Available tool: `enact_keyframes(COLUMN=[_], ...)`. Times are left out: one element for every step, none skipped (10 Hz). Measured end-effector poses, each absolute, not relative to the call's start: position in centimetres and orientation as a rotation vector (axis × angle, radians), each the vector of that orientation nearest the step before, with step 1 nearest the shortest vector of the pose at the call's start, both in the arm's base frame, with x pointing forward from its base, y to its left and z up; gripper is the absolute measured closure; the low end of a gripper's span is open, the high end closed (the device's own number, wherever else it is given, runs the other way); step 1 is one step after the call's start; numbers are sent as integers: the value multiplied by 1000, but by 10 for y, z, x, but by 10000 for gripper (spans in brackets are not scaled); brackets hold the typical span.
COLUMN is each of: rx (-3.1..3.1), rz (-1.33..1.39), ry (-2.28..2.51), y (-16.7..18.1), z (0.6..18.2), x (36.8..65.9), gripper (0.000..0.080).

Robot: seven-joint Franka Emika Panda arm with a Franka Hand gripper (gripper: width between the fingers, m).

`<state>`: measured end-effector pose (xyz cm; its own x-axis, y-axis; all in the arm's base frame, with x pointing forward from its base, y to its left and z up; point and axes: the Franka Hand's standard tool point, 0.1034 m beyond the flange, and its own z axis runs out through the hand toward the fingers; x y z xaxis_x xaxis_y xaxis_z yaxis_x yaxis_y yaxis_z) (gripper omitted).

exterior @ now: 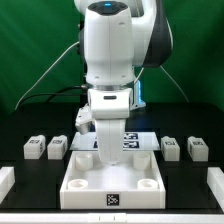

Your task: Assemble one leg

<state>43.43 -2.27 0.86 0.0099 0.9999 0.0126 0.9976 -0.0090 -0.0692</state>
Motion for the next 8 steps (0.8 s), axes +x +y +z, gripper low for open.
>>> enact_keyframes(rx=[-2196, -2191, -2189, -2200, -2214, -2219, -2214, -2206], rz=[52, 31, 7, -23, -50, -68, -58, -50], ry=[-2167, -2174, -2178, -2173, -2164, -2159, -2148, -2144], y=[-17, -3, 11, 26, 39, 47, 51, 54], z=[9, 9, 11, 14, 15, 14, 10, 7], x=[439, 448, 459, 474, 486, 495, 496, 496], gripper=[738, 738, 738, 739, 740, 740, 740, 740])
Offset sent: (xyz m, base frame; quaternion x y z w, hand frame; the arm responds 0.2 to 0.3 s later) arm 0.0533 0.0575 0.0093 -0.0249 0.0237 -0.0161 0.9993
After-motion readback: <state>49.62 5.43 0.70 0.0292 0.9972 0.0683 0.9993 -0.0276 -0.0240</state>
